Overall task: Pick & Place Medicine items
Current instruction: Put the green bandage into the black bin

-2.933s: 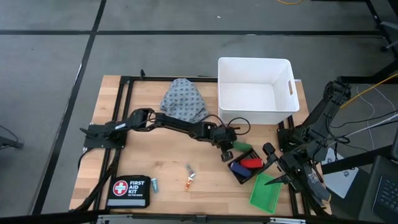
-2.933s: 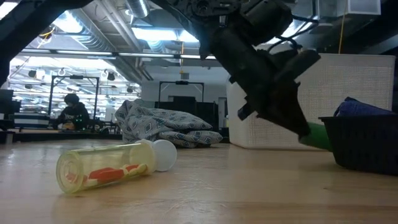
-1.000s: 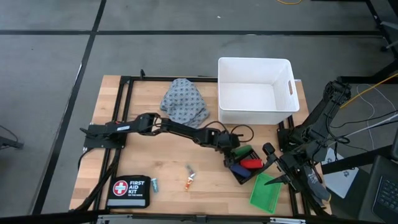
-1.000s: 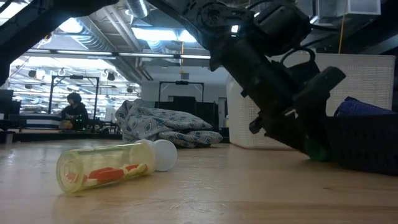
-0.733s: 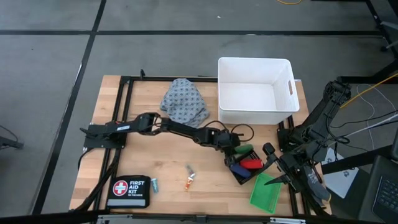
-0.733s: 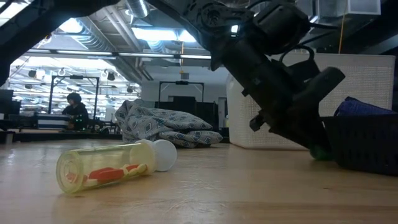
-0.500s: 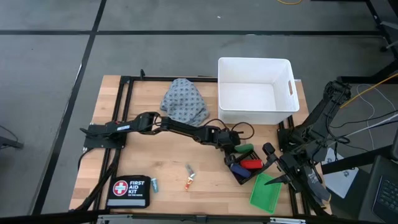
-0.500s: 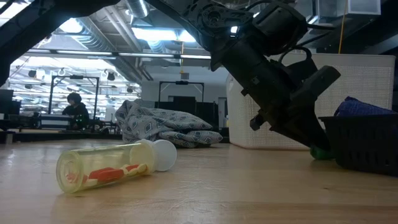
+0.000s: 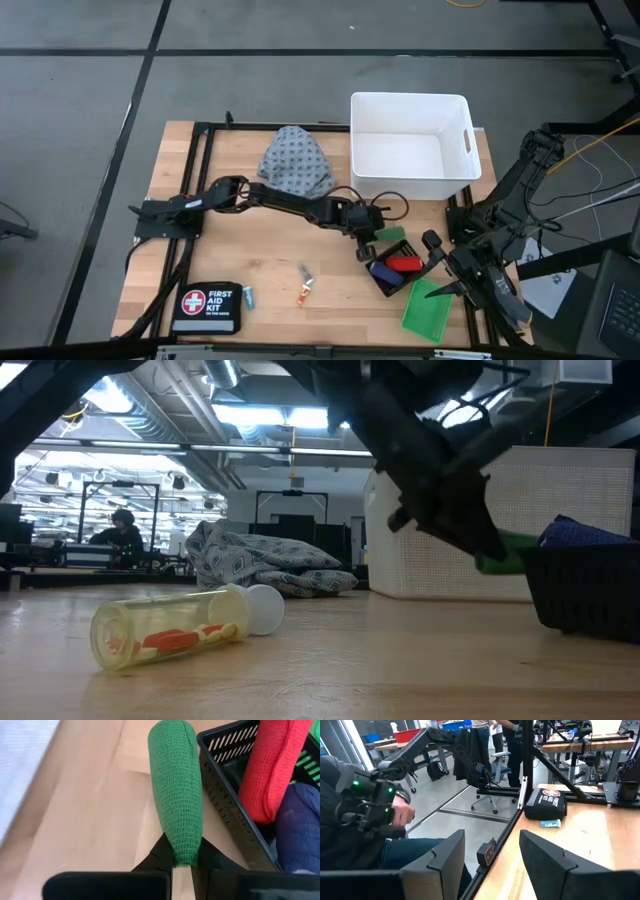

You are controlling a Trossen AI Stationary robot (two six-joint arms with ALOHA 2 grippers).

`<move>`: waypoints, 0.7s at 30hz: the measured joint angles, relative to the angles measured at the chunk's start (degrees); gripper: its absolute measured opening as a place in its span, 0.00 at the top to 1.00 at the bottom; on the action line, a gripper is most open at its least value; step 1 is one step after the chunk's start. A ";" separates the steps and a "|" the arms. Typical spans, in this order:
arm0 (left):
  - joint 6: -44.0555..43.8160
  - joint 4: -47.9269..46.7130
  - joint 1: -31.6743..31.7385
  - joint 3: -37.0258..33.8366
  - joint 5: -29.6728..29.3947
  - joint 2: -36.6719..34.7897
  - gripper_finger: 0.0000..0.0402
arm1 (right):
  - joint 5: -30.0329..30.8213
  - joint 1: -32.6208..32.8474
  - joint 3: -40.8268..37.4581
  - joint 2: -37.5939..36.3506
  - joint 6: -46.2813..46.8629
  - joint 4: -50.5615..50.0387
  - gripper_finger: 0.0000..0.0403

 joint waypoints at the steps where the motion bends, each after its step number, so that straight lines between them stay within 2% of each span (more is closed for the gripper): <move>1: 0.01 -1.00 0.00 0.00 -0.54 -0.58 0.95 | 0.00 -0.01 0.00 0.03 0.02 0.08 0.53; 8: 0.87 -5.09 -0.22 0.00 -1.99 -3.48 0.95 | 0.02 0.01 0.00 0.14 0.11 0.04 0.53; 15: -1.53 -0.62 -2.35 0.02 6.02 -3.77 0.96 | 0.02 0.01 0.00 0.14 0.11 0.04 0.53; 21: -4.80 0.22 -5.38 0.02 6.46 -3.77 0.96 | 0.18 0.01 0.00 0.14 0.11 0.06 0.53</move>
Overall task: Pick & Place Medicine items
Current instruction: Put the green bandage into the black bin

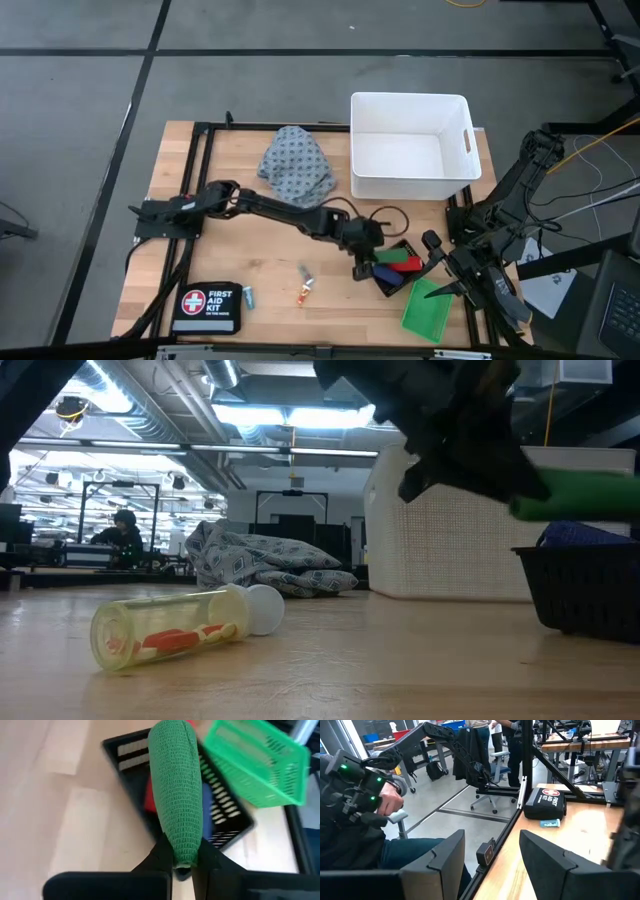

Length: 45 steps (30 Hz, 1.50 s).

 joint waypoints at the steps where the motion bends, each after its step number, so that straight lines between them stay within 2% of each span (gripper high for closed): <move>1: -0.01 0.50 -0.46 0.00 0.06 0.00 0.96 | 0.01 0.00 0.00 0.00 0.00 -0.02 0.53; 11: 6.05 1.84 -2.04 0.00 2.24 0.02 0.96 | 0.01 0.00 0.00 0.00 0.00 0.00 0.53; 22: 17.91 1.09 0.49 0.00 3.02 0.02 0.96 | -0.01 -0.02 0.00 0.00 -0.02 0.00 0.53; 29: 26.50 -2.98 -0.15 0.00 2.68 0.07 0.96 | 0.00 -0.02 0.00 0.02 -0.42 0.01 0.53; 35: 31.22 -3.13 0.11 0.00 2.28 0.07 0.96 | 2.15 -0.02 0.00 0.01 -0.97 0.03 0.53; 45: 34.59 -0.88 1.25 0.00 2.29 0.10 0.96 | 1.97 0.00 0.00 0.00 -0.98 0.00 0.53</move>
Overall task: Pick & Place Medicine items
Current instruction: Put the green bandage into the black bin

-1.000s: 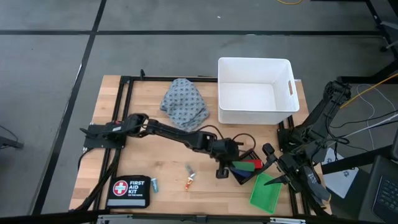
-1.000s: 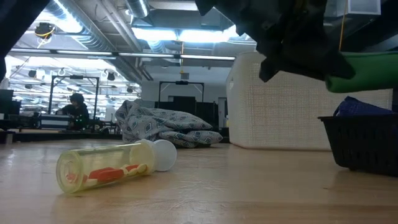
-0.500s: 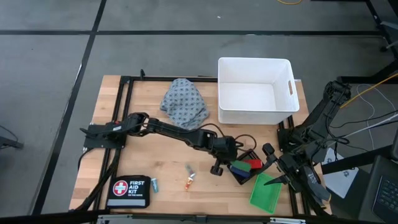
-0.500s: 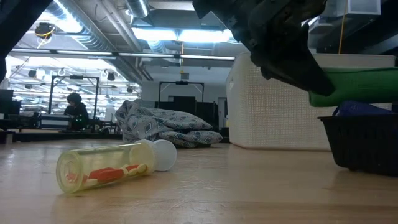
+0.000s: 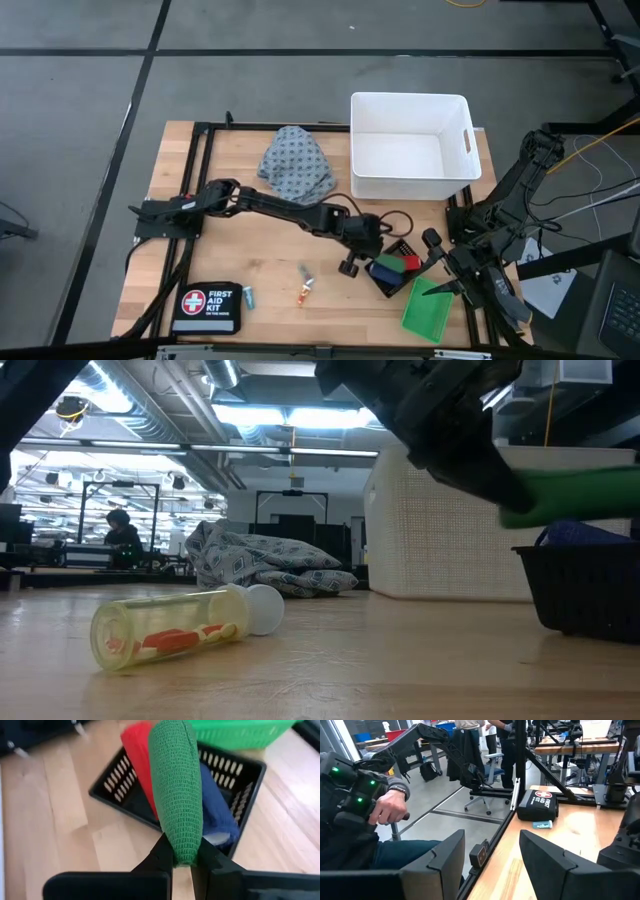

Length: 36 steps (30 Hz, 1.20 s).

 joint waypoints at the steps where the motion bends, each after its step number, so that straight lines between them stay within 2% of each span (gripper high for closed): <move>1: 0.01 1.15 0.00 0.00 0.60 0.01 0.96 | -0.01 -0.02 0.00 0.02 0.00 0.00 0.53; 5: 0.04 5.54 -0.04 0.05 2.13 0.01 0.96 | -0.01 -0.02 0.00 0.01 0.01 0.00 0.53; 12: -1.00 5.72 0.02 0.02 2.44 0.91 0.96 | -0.01 -0.02 0.00 0.01 -0.49 0.00 0.53; 19: -1.05 11.23 0.07 0.07 4.14 2.50 0.96 | -0.02 -0.01 0.00 0.01 -0.48 0.00 0.53; 27: -1.93 10.47 0.11 0.02 4.02 4.10 0.95 | -0.03 -0.01 0.00 0.02 -0.49 0.00 0.53; 31: -1.95 10.54 0.11 0.02 1.88 4.54 0.89 | -0.04 -0.02 0.00 0.02 0.05 0.02 0.53; 36: -1.97 11.79 0.09 0.02 1.50 4.55 0.75 | -0.70 -0.02 0.00 0.02 0.87 -0.03 0.53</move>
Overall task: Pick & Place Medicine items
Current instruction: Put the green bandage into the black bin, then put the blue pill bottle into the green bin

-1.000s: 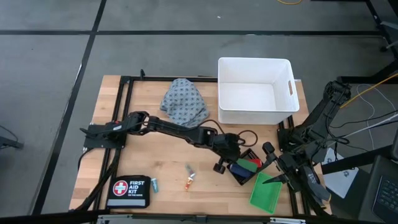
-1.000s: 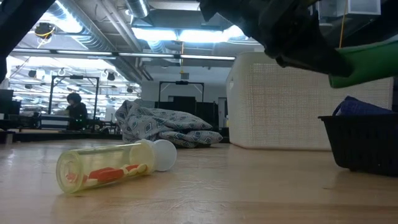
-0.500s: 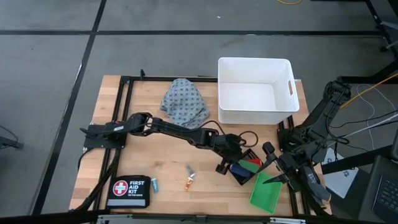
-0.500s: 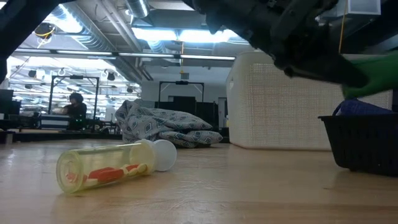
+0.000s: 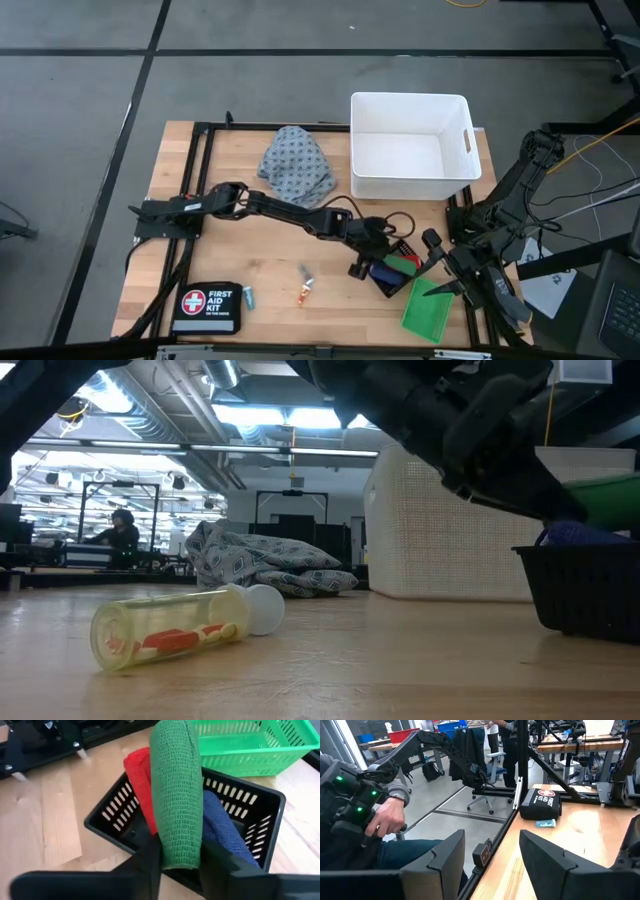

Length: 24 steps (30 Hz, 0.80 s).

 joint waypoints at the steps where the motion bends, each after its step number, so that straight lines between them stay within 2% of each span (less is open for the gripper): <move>1: -0.02 -0.04 -0.06 0.00 0.10 0.00 0.72 | 0.00 0.01 0.00 0.00 0.00 -0.02 0.53; 7: -1.86 0.72 -0.13 0.00 3.80 0.00 0.54 | 0.01 0.00 0.00 0.00 0.11 0.01 0.53; 11: -1.95 0.53 -0.16 0.00 3.85 -0.32 0.47 | 0.03 0.00 0.00 0.00 0.11 0.00 0.53; 20: 0.42 -1.79 0.02 0.00 -1.42 -5.33 0.46 | 0.03 0.01 0.00 -0.01 0.10 -0.04 0.53; 24: -2.87 -6.60 -0.31 0.02 -2.54 -10.27 0.47 | 0.03 0.00 0.00 0.00 -0.06 -0.39 0.53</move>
